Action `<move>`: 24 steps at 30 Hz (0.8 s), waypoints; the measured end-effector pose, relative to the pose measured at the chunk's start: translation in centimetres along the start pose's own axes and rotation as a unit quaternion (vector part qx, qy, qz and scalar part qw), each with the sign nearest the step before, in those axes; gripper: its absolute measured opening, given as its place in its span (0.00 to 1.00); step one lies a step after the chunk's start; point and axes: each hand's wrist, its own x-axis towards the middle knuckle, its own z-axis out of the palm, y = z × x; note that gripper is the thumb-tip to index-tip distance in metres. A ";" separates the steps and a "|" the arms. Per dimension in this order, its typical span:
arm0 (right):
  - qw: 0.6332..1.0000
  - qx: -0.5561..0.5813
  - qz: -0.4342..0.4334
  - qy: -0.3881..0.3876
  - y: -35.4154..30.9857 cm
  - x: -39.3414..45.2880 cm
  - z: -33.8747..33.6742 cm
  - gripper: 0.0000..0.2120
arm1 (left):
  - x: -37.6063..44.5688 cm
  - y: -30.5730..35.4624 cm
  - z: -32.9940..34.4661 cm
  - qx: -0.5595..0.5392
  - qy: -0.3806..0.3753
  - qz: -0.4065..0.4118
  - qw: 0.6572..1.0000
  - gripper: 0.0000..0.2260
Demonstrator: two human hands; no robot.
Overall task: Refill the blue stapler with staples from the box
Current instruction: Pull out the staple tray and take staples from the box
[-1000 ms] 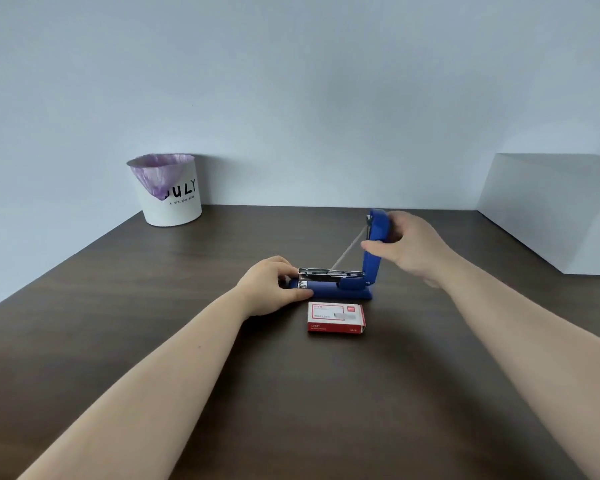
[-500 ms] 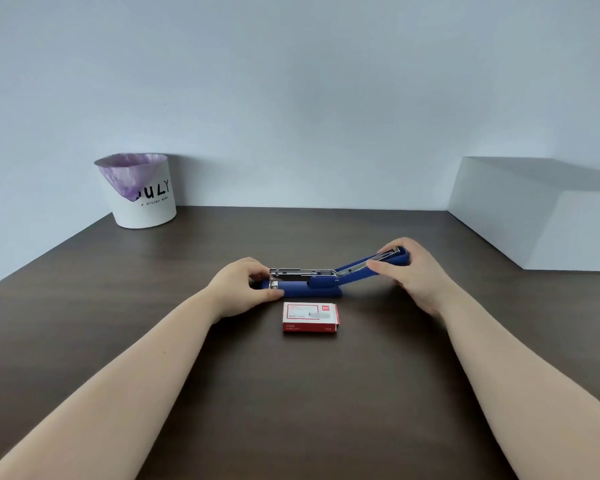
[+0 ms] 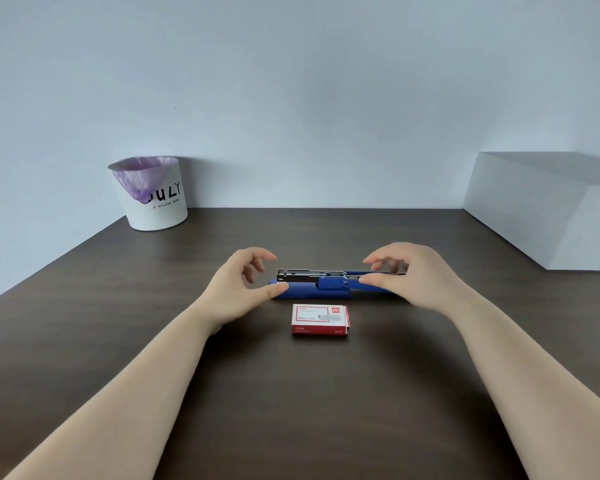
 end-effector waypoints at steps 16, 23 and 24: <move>0.974 -0.021 -0.034 -0.224 -1.6 -0.5 2.2 0.17 | -0.6 2.3 0.6 0.119 -0.218 0.070 0.966 0.17; 0.984 0.020 -0.026 -0.177 -1.3 -0.6 2.8 0.15 | -0.6 1.9 0.8 0.097 -0.178 0.092 0.975 0.15; 0.985 0.025 -0.030 -0.166 -1.3 -0.6 2.8 0.14 | -0.6 2.0 0.8 0.088 -0.168 0.094 0.977 0.15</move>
